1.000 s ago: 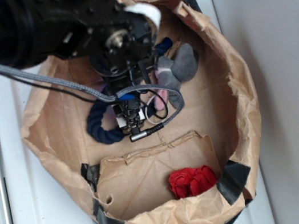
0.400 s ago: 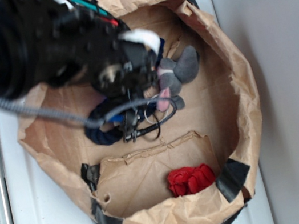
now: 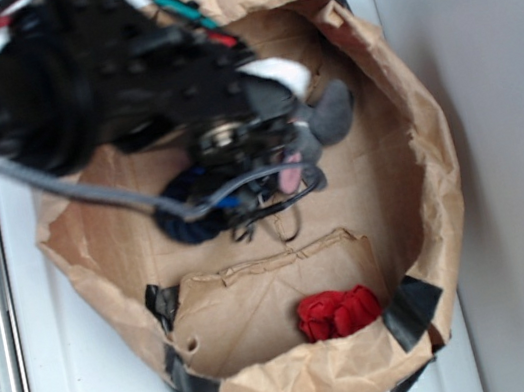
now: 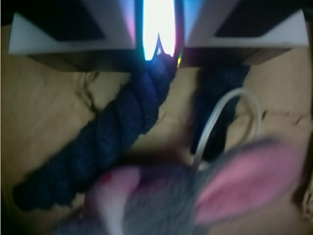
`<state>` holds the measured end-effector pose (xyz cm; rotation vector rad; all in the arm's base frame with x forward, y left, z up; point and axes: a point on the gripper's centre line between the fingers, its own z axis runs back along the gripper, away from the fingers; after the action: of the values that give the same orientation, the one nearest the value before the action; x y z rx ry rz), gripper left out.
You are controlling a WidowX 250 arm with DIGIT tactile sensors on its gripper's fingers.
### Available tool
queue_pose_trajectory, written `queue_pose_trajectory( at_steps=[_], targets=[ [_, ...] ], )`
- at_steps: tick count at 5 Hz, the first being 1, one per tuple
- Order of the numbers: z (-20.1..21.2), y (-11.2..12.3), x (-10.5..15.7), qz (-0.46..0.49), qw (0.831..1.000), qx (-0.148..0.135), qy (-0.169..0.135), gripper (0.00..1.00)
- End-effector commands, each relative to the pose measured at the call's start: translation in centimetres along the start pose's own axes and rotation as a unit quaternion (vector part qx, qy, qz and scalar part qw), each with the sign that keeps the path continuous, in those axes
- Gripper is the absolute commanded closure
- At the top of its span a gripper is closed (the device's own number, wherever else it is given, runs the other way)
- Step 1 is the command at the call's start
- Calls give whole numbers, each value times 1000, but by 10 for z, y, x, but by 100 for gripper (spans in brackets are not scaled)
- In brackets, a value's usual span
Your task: Grab the blue rope.
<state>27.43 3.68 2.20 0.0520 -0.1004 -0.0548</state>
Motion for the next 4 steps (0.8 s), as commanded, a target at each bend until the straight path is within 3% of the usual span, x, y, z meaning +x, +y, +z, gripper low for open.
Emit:
queue_pose_trajectory(
  at_steps=[1,2,3,4],
  targets=[
    [25,11,7,28,997,-41,-66,100],
    [34,23,2,48,993,-57,-88,100],
    [35,27,3,55,993,-61,-87,100],
    [85,24,14,83,992,-60,-69,100]
  ],
)
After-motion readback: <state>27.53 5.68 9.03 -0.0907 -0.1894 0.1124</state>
